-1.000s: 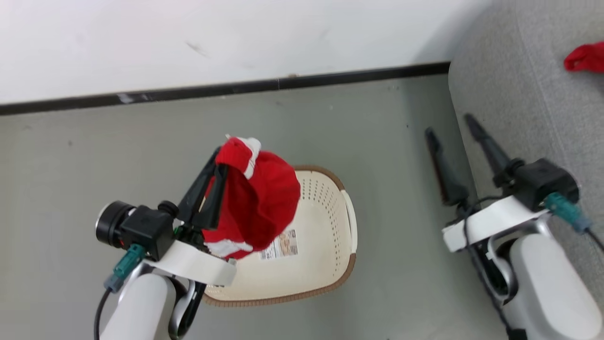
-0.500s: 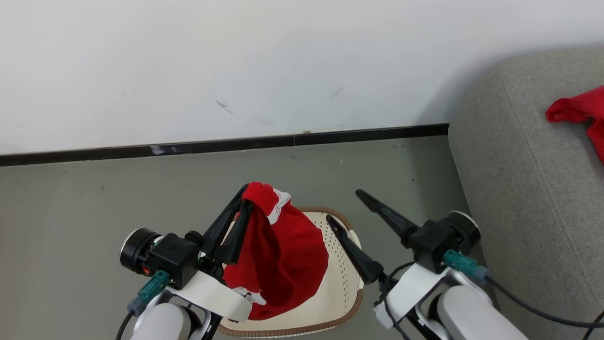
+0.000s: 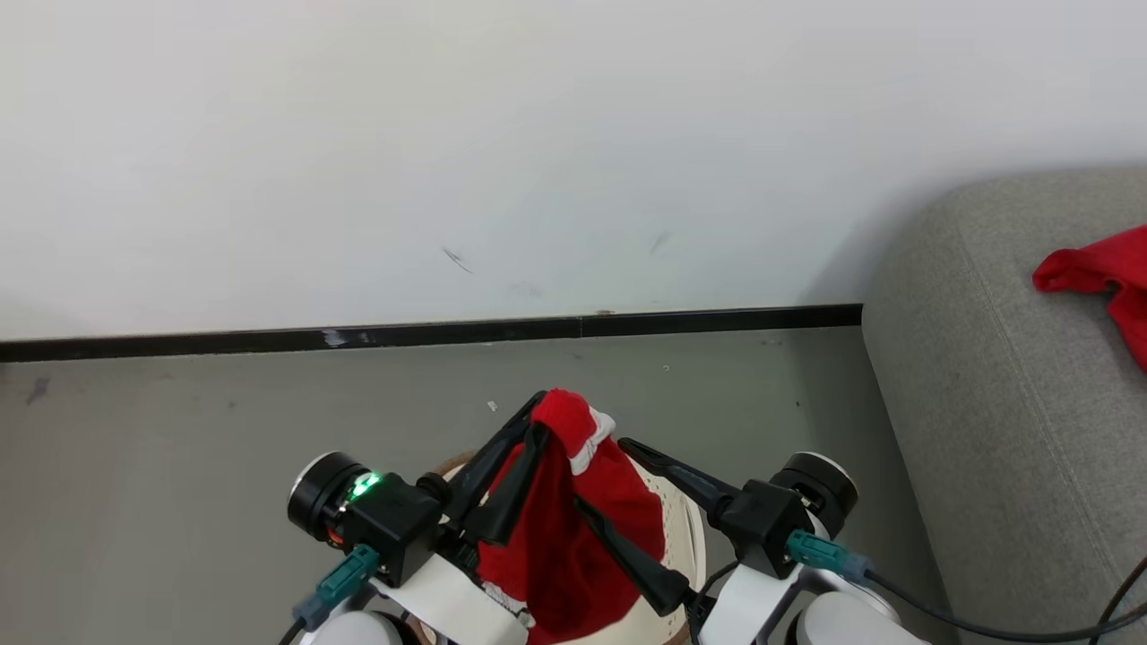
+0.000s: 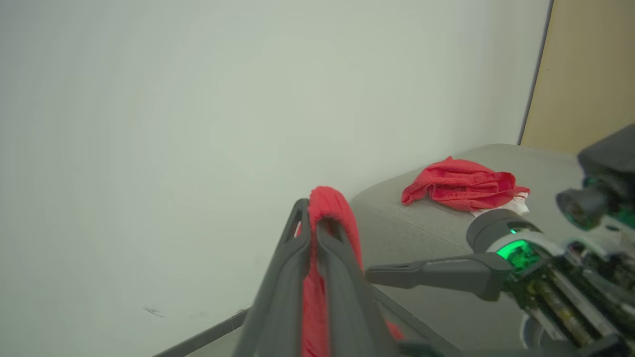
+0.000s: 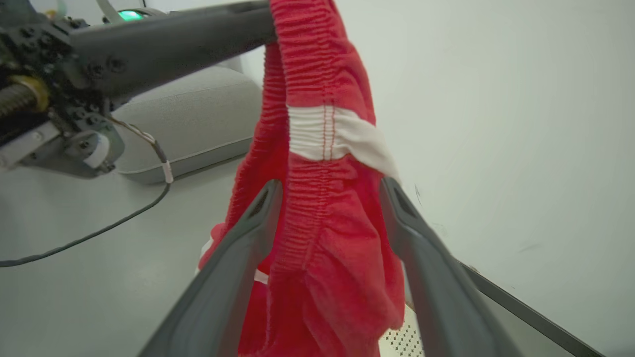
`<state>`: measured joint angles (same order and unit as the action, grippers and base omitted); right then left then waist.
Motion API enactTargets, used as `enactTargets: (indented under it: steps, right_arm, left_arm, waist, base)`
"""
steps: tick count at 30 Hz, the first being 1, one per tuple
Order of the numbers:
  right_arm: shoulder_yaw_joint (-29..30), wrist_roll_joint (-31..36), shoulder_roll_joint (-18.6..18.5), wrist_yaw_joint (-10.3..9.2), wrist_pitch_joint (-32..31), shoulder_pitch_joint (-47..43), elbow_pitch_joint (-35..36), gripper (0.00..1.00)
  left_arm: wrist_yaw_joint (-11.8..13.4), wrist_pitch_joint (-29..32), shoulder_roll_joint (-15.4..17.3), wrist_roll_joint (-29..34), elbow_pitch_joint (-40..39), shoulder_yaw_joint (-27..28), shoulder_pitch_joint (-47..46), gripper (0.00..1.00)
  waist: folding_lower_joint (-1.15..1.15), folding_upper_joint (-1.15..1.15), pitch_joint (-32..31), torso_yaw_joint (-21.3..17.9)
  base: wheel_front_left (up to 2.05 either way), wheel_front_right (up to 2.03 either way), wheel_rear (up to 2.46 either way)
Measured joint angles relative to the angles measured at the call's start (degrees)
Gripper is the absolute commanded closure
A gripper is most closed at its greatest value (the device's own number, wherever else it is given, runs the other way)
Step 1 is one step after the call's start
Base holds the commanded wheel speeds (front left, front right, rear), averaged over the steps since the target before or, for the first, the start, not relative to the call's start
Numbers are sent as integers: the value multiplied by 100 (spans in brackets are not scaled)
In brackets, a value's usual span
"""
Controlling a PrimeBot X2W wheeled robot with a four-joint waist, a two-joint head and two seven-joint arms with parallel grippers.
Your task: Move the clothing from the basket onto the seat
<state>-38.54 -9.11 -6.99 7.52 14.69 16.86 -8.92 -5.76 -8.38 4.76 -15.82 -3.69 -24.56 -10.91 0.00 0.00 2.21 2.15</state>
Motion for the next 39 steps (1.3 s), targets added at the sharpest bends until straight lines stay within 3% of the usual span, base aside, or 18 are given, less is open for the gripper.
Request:
enactTargets:
  steps: [12, 14, 15, 24, 25, 28, 29, 30, 31, 39]
  right_arm:
    - [-94, -211, -209, 0, 0, 11, -46, 0]
    - [-75, -268, -223, 0, 0, 8, -97, 62]
    - [-78, -303, -231, 0, 0, 4, -121, 100]
    - [-163, -669, -234, 1, 0, -120, -264, 100]
    - [-163, -713, -235, 1, 0, -137, -266, 100]
    - [-83, -837, -236, 3, 0, -151, -266, 100]
    - [-55, -881, -243, 3, 0, -155, -267, 100]
    - [-25, -913, -248, 3, 0, -165, -267, 100]
    - [11, -939, -258, 3, 0, -172, -267, 100]
    - [414, -1158, -506, 2, 0, -301, -281, 100]
  left_arm:
    - [-78, 386, -2, -392, -476, -468, 275, 100]
    - [-96, 447, -4, -477, -560, -560, 324, 100]
    - [-96, 481, -4, -522, -597, -597, 344, 100]
    - [-101, 639, 104, -638, -827, -656, 485, 100]
    - [-101, 667, 121, -638, -835, -647, 488, 92]
    - [-101, 691, 164, -644, -858, -601, 533, 48]
    - [-101, 709, 189, -644, -858, -582, 564, 24]
    - [-101, 715, 209, -644, -858, -571, 585, 7]
    - [-101, 731, 226, -644, -858, -556, 605, 0]
    - [-92, 711, 291, -622, -868, -516, 713, 0]
  waist:
    - [0, 0, -266, 178]
    - [0, 0, -293, 202]
    - [0, 0, -305, 213]
    - [0, 0, -356, 232]
    - [0, 0, -355, 226]
    - [0, 0, -347, 203]
    - [0, 0, -343, 193]
    - [0, 0, -338, 182]
    - [0, 0, -333, 170]
    - [0, 0, -281, 35]
  base:
    - [0, 0, 0]
    - [0, 0, 0]
    - [0, 0, 0]
    - [0, 0, 0]
    - [0, 0, 0]
    - [0, 0, 0]
    - [0, 0, 0]
    - [0, 0, 0]
    - [0, 0, 0]
    - [0, 0, 0]
